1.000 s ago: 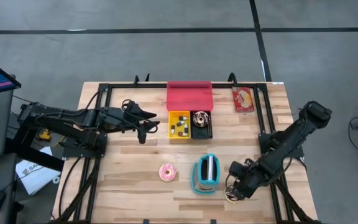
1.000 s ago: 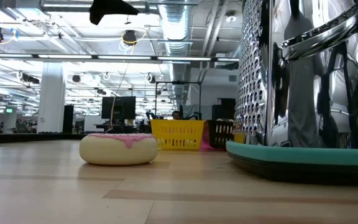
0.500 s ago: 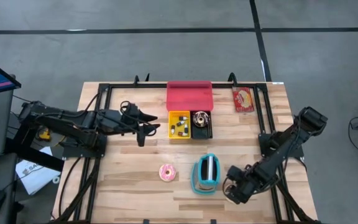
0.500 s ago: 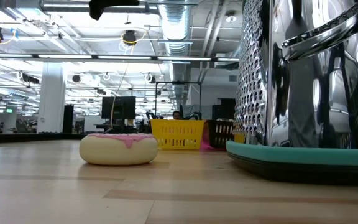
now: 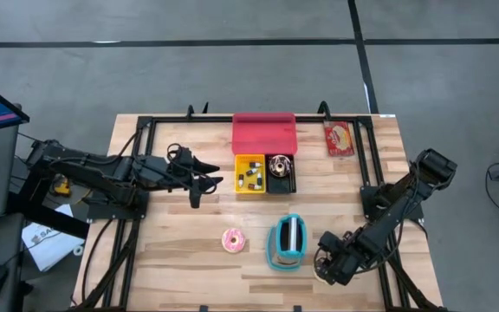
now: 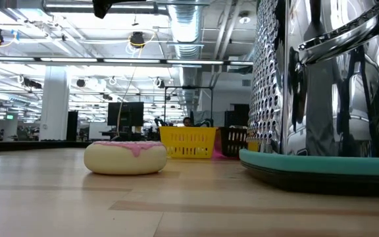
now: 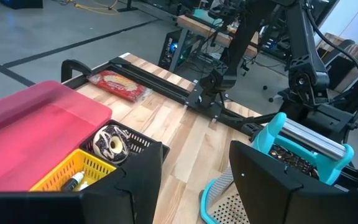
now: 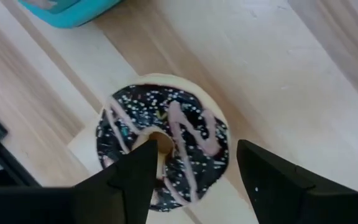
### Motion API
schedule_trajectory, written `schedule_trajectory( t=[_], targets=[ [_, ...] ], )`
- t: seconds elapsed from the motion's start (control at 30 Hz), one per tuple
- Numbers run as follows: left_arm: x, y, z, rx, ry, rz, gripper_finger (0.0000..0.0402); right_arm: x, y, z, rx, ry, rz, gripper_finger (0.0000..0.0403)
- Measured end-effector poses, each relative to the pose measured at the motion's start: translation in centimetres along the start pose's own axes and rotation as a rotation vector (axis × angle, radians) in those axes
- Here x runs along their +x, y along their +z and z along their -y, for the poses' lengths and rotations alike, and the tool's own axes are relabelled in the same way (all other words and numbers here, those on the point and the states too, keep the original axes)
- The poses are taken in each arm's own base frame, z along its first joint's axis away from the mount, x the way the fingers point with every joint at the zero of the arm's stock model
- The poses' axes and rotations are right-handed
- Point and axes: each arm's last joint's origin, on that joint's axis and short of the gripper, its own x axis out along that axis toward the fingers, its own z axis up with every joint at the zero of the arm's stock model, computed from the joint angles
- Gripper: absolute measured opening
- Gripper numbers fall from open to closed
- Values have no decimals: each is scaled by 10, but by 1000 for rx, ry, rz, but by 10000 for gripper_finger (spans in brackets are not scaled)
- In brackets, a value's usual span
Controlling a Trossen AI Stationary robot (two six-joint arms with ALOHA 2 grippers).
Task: Pick & Place Food Item
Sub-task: Put the black donut into the black bin
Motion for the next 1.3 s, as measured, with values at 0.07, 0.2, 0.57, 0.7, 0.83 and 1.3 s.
schedule_trajectory(
  t=[0.07,0.2,0.57,0.7,0.83,1.3],
  targets=[
    [0,0,0,0,0,0,184,0,0,-1,1,7,2,212],
    [0,0,0,0,0,0,184,0,1,0,0,0,21,212],
    [0,0,0,1,1,0,184,10,0,8,2,17,19,212],
    [0,0,0,3,1,-1,184,10,0,8,3,16,19,212],
    [0,0,0,3,1,-1,184,10,-2,5,1,45,13,212],
    [0,0,0,4,1,-1,184,19,-6,5,-11,20,1,212]
  ],
)
